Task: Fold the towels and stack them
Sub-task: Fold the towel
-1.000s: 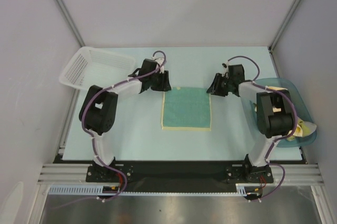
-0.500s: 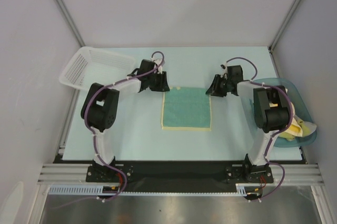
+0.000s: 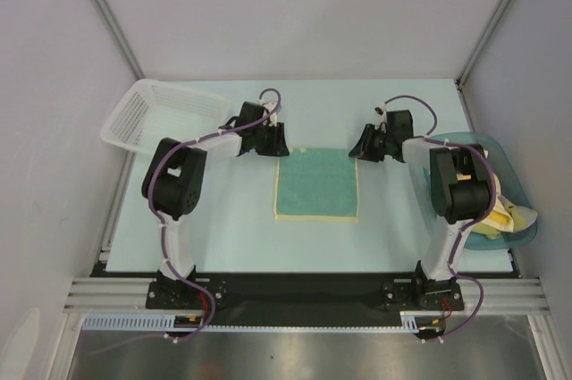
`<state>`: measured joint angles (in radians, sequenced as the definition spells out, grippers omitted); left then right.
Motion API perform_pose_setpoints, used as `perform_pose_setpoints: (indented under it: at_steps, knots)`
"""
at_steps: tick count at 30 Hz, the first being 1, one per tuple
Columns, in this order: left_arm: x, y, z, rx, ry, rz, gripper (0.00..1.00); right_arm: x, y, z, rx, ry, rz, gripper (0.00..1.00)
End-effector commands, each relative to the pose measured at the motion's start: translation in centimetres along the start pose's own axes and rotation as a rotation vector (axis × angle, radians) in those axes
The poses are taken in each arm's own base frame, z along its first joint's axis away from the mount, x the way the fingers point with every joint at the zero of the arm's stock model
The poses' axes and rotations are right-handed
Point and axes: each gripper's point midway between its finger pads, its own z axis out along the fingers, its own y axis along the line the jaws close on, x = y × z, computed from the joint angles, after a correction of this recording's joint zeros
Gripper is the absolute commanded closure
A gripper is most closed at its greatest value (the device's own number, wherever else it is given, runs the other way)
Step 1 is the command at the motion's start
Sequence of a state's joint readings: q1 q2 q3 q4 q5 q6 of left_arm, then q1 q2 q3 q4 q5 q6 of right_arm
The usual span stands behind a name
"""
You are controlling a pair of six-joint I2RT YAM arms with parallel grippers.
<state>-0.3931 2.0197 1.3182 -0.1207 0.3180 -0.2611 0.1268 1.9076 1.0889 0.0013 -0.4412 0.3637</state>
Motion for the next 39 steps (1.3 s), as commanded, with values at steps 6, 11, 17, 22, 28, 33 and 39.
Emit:
perform_pose_setpoints:
  at_steps: [6, 11, 17, 22, 28, 33, 39]
  knots:
    - [-2.5, -0.2, -0.1, 0.019, -0.065, 0.038, 0.57, -1.0, 0.3, 0.2, -0.027, -0.032, -0.014, 0.68]
    - [-2.7, 0.1, 0.1, 0.027, -0.065, 0.026, 0.53, -0.7, 0.1, -0.1, -0.013, -0.03, -0.002, 0.67]
    - [-2.7, 0.1, 0.2, 0.044, -0.065, 0.024, 0.52, -0.4, -0.2, -0.3, -0.007, -0.028, 0.008, 0.68]
    - [-3.0, -0.1, 0.2, 0.06, -0.072, 0.023, 0.59, -0.4, -0.2, -0.5, -0.008, -0.03, 0.012, 0.68]
    - [-2.8, -0.3, 0.2, 0.068, -0.067, 0.017, 0.73, -0.5, -0.3, -0.6, -0.008, -0.037, 0.011, 0.7]
    - [-3.9, -0.6, -0.4, 0.074, -0.081, 0.024, 1.0, -2.0, 0.3, -1.1, -0.032, -0.082, -0.015, 0.91]
    - [-6.9, -1.4, -2.1, 0.101, -0.137, 0.043, 0.99, -5.5, 2.1, -3.1, -0.066, -0.196, -0.099, 1.0]
